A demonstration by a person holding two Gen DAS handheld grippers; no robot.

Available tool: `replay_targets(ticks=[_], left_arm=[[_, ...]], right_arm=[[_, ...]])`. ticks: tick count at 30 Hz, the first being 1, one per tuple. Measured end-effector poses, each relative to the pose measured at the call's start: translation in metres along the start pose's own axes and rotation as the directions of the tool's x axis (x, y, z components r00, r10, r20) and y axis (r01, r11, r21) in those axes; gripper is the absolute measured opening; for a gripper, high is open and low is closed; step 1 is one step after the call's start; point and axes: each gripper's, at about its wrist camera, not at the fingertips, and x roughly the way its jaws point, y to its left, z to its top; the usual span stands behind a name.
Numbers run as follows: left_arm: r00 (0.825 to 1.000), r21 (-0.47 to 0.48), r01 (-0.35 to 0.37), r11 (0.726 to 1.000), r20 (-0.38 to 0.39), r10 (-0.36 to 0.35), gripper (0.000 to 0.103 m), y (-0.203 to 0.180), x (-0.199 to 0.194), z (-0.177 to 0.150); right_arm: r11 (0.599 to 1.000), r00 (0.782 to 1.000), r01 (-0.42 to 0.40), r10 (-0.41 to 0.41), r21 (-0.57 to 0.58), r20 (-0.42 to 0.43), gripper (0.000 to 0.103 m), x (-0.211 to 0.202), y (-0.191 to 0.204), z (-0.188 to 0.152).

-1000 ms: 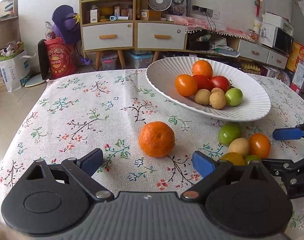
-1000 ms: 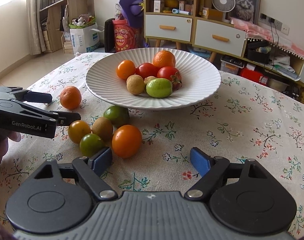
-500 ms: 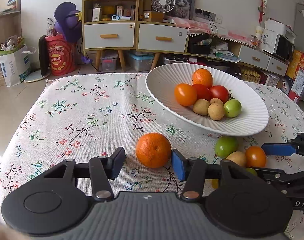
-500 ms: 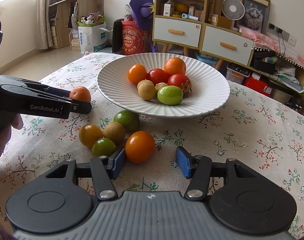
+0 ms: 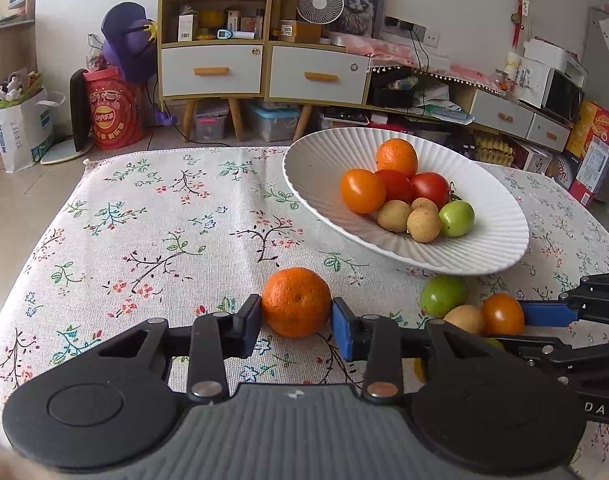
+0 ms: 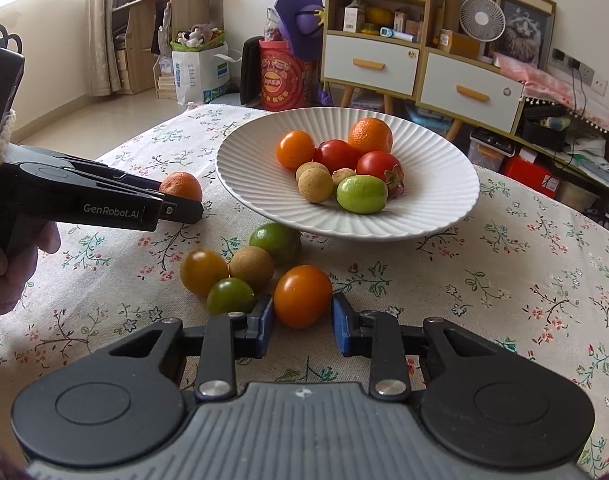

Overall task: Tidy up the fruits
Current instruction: 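Grasp an orange tomato with the right gripper while the left gripper grasps a mandarin orange, then carry the mandarin and tomato into the white bowl and open both grippers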

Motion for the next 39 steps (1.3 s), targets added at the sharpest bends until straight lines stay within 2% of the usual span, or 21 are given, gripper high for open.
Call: replay_targets(ticks=[10,15,22,28,39], left_arm=[[1.000,-0.016,-0.001,1.000,-0.029,0.000,0.028,0.001,-0.004,0.004],[0.999,-0.032,0.007,0.999,-0.039,-0.008,0.028,0.002,-0.010,0.007],[0.998,-0.050,0.047,0.998,-0.029,-0.048,0.028,0.001,-0.025,0.013],[0.996,-0.050,0.084,0.995,-0.019,-0.085,0.028,-0.006,-0.037,0.019],[0.994,-0.046,0.106,0.993,0.020,-0.105,0.028,-0.029,-0.030,0.036]], right_arm=[[0.999,1.000,-0.024,0.024,0.021,-0.010,0.027,-0.003,-0.002,0.004],[0.997,0.999,-0.045,0.046,0.069,-0.015,0.027,-0.009,-0.007,0.009],[0.992,0.994,-0.091,0.096,0.090,-0.057,0.027,-0.013,-0.011,0.013],[0.989,0.993,-0.115,0.119,0.098,-0.029,0.027,-0.025,-0.013,0.019],[0.987,0.998,-0.061,0.059,0.147,0.017,0.027,-0.021,-0.031,0.035]])
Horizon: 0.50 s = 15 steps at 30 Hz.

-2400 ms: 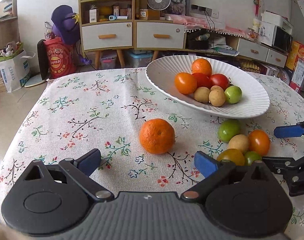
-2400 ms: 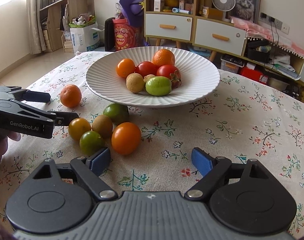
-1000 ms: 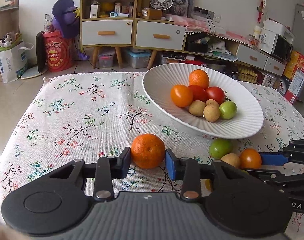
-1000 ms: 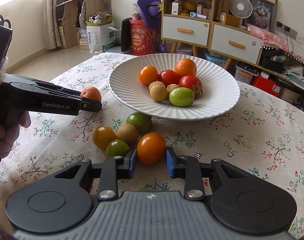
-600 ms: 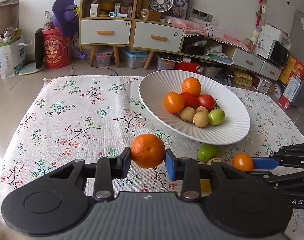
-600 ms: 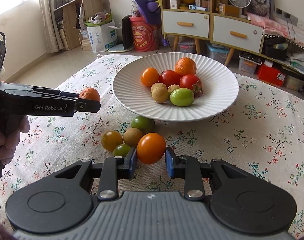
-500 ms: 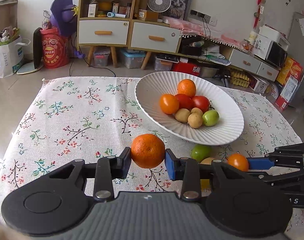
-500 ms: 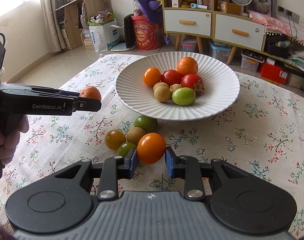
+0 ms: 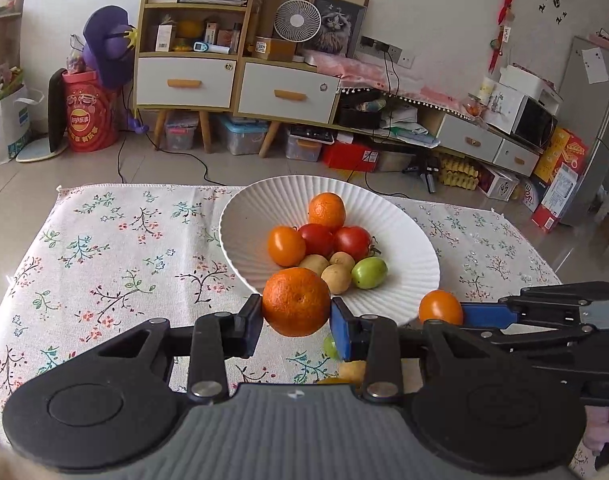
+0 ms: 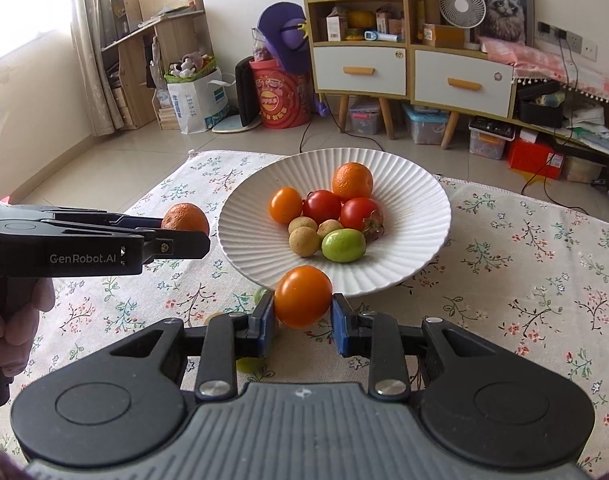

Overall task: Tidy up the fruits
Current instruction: 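Carry the mandarin and tomato into the white bowl and open both grippers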

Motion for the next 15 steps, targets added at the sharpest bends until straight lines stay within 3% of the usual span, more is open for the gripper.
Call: replay_targets(ticks=[15], left_arm=[[0.998,0.077,-0.059,0.995,-0.015,0.060,0.028,-0.012,0.037,0.005]], right_arm=[[0.996,0.996,0.084,-0.085,0.021,0.042,0.027,0.028,-0.030,0.023]])
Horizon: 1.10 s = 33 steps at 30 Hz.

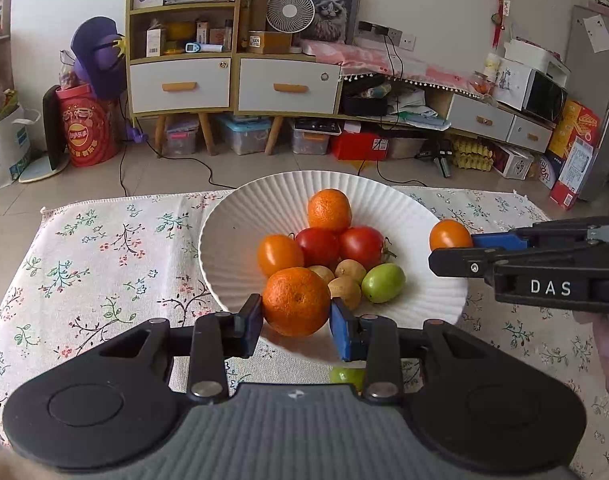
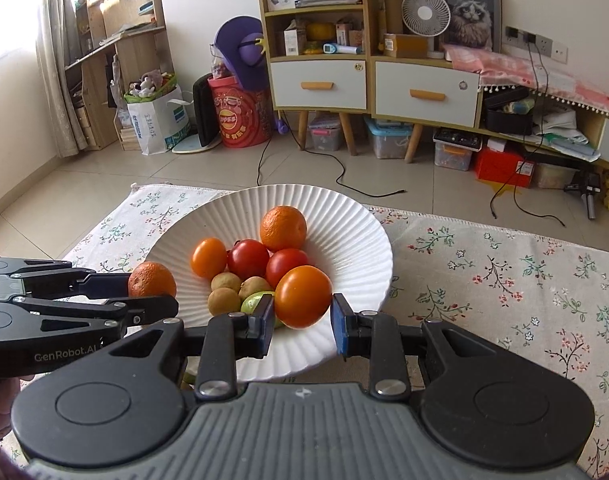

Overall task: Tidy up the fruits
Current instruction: 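Carry the mandarin and tomato into the white bowl and open both grippers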

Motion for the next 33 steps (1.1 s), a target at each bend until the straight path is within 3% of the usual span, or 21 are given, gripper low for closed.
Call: replay_targets(ticks=[21,26,33], left_arm=[[1.000,0.031,0.010,0.999,0.021,-0.010,0.030,-0.009,0.010,-0.001],[0.999,0.036,0.001,0.999,0.038,-0.003,0.042,-0.010,0.006,-0.001],[0.999,0.049,-0.016,0.999,0.050,0.014,0.061,-0.016,-0.004,0.001]], right_arm=[[0.999,1.000,-0.014,0.013,-0.049,-0.016,0.028,0.008,-0.005,0.001],[0.999,1.000,-0.017,0.017,-0.048,-0.004,0.031,0.003,-0.004,0.003],[0.999,1.000,0.000,0.000,-0.033,0.006,0.046,-0.007,-0.004,0.003]])
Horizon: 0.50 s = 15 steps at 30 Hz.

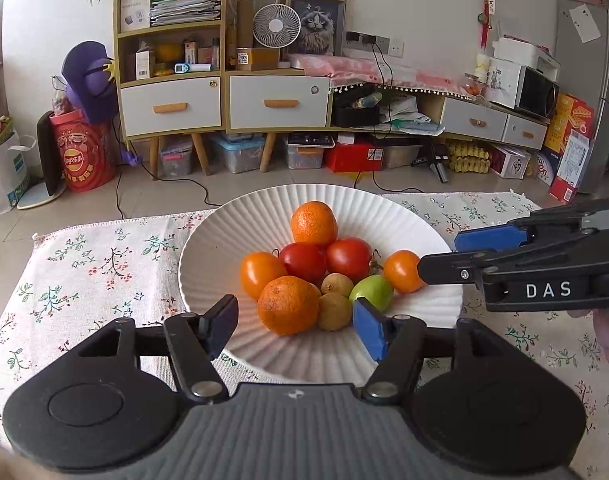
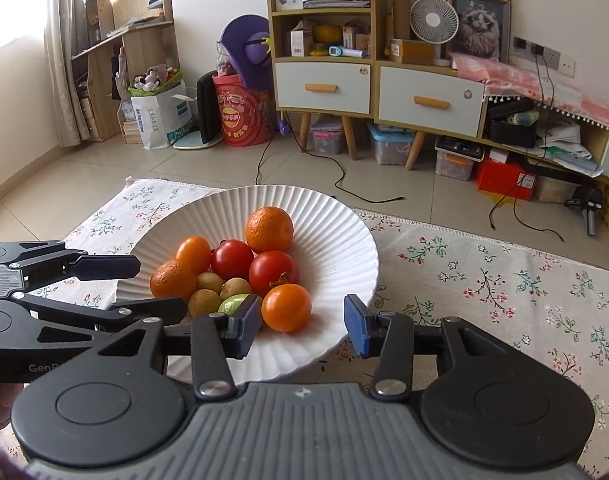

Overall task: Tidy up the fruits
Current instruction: 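Carry the mandarin and tomato into the white bowl and open both grippers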

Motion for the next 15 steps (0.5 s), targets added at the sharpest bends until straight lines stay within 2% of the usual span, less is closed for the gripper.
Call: replay_targets(ticks=[7,15], left_arm=[[1.000,-0.034,0.000,0.999,-0.009,0.000,0.074,-0.002,-0.015,0.002],[1.000,0.000,-0.022,1.000,-0.019,0.022,0.085,-0.005,-0.037,-0.001]], right_arm=[[0.999,1.000,0.011,-0.011,0.032,-0.004,0.061,-0.017,0.004,-0.001],[0.998,0.999,0.037,-0.036,0.054,-0.017,0.078,-0.035,0.016,-0.002]])
